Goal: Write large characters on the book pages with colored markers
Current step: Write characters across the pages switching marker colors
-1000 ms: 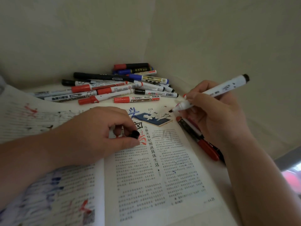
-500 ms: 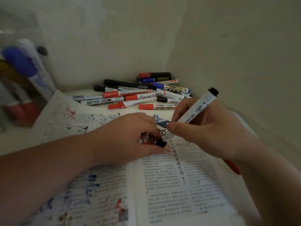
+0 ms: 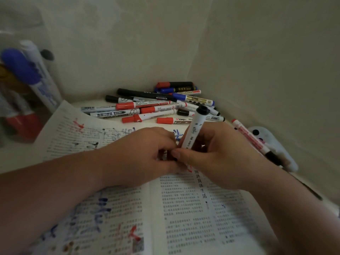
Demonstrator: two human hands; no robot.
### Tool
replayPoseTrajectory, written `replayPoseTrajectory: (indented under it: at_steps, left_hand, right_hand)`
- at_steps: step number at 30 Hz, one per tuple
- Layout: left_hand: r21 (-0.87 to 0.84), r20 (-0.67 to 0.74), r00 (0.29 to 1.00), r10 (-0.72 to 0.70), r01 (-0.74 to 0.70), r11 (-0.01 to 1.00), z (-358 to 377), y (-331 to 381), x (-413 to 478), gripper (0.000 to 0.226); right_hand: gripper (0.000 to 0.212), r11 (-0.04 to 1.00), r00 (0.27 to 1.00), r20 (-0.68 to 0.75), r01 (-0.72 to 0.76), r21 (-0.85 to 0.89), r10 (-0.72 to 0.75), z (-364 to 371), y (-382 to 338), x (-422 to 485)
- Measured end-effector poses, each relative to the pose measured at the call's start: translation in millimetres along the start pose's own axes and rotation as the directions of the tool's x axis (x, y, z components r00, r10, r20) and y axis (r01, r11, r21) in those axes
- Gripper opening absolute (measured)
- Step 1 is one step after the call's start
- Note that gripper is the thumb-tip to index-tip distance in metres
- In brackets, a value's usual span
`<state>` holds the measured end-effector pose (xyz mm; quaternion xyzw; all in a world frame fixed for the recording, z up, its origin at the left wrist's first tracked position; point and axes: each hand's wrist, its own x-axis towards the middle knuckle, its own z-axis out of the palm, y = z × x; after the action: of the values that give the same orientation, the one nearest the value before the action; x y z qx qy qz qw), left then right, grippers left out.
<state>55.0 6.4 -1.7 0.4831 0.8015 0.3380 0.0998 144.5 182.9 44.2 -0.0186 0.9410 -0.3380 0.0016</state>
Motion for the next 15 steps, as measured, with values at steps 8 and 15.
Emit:
replayPoseTrajectory:
  at_steps: [8, 15]
  left_hand:
    - [0.042, -0.025, 0.999, 0.020, -0.019, 0.999, 4, -9, 0, 0.045]
    - [0.038, -0.052, 0.998, -0.040, 0.042, 0.998, 4, 1, 1, 0.040]
  right_hand:
    - [0.015, 0.999, 0.999, -0.035, 0.023, -0.037, -0.024, 10, 2, -1]
    - [0.012, 0.996, 0.961, -0.261, -0.082, 0.023, 0.085, -40, 11, -23]
